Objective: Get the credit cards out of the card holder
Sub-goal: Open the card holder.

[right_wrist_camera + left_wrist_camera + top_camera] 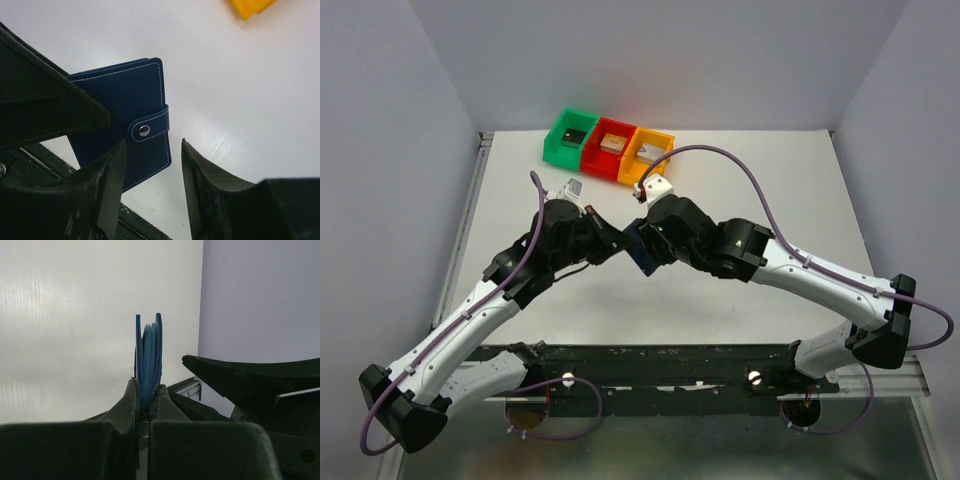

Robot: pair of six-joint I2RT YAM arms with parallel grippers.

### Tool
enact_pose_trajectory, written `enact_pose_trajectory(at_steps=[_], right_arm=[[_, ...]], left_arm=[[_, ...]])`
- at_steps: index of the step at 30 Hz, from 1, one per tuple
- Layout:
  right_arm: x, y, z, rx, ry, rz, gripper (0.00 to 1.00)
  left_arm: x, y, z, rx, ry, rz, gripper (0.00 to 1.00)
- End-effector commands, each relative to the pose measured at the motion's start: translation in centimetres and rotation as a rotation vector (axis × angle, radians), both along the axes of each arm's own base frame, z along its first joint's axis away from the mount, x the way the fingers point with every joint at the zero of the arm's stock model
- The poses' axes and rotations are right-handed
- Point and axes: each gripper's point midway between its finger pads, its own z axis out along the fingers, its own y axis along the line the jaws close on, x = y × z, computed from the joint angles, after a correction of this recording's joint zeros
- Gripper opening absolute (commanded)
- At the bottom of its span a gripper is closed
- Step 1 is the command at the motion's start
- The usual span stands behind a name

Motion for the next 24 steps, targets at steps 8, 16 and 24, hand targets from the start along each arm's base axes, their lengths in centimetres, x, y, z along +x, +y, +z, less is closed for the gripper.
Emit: enact_pose_trajectory(at_steps=[8, 16, 24], right_arm=[[1.0, 0.8, 0.8, -0.01, -0.039, -0.033, 0.52], [1.2, 0.8, -0.5, -0.063, -0.025, -0.043, 0.45], [1.4, 0.7, -1.6, -0.115, -0.011, -0.052, 0.39]], left_arm=[[0.1, -0.4, 2.2, -0.046, -0.037, 0.001, 0.0], [0.0, -0.7, 2.6, -0.059, -0.049, -0.011, 0.0], [-0.2, -0.8, 3.1, -0.07, -0.061, -0.019, 0.0]])
